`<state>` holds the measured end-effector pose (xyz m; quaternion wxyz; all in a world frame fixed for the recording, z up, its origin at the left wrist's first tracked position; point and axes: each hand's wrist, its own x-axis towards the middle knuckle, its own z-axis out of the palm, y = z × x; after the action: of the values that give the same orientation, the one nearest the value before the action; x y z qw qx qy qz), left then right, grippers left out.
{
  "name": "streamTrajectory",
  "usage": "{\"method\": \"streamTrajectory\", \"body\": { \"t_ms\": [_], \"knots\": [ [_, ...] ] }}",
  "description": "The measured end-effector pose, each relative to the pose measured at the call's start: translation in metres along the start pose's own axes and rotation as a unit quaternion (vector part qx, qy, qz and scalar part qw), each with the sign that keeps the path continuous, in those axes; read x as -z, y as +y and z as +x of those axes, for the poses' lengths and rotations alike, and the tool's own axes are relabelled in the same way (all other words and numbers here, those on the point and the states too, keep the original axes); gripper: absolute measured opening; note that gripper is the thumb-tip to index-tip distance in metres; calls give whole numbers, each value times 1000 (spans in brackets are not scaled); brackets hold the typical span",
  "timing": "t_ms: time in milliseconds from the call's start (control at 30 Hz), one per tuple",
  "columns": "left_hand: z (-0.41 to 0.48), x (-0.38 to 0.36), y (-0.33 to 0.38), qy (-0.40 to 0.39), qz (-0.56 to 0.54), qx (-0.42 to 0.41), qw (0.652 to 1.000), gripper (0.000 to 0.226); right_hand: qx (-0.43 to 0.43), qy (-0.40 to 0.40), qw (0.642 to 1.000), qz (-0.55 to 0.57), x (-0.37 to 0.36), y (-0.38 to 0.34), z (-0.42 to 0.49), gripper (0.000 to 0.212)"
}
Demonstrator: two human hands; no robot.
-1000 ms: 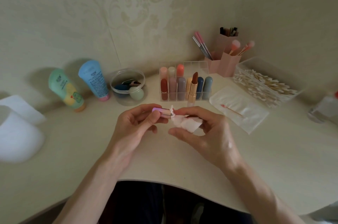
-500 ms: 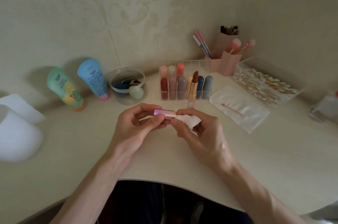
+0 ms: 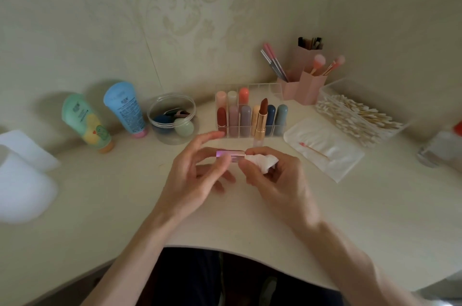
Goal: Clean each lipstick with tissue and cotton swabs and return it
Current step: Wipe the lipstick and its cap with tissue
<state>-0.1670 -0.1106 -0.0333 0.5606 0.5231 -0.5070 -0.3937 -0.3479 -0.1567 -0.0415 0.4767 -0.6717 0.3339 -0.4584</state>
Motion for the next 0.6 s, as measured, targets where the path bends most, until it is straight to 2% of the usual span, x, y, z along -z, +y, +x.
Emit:
{"method": "streamTrajectory", "body": {
  "t_ms": [67,133,267,367,433,500,600],
  "knots": [
    [2,1,-2,-1,17,21,1000,29,12,-1,999,-41,-1,4,-2,4],
    [3,2,-6,5,21,12,1000,23,10,2,998,-58,-2,6,-3,6],
    [3,4,-11,14,7,-15,1000,19,1,-6,1000,-9,-3,6,-1,2],
    [2,3,-6,1,-2,-25,1000,27,14,-2,1000,2,-2,6,0,2],
    [1,1,-1,-19,-27,6,999,36,21,-4,1000,-10,-2,5,-1,3],
    [1,1,-2,-19,-20,24,999,28,23,-8,999,-28,-2,5,-1,5],
    [1,2,-8,-7,-4,1,1000,20,19,-7,999,-43,-4,8,-1,2]
  ]
}}
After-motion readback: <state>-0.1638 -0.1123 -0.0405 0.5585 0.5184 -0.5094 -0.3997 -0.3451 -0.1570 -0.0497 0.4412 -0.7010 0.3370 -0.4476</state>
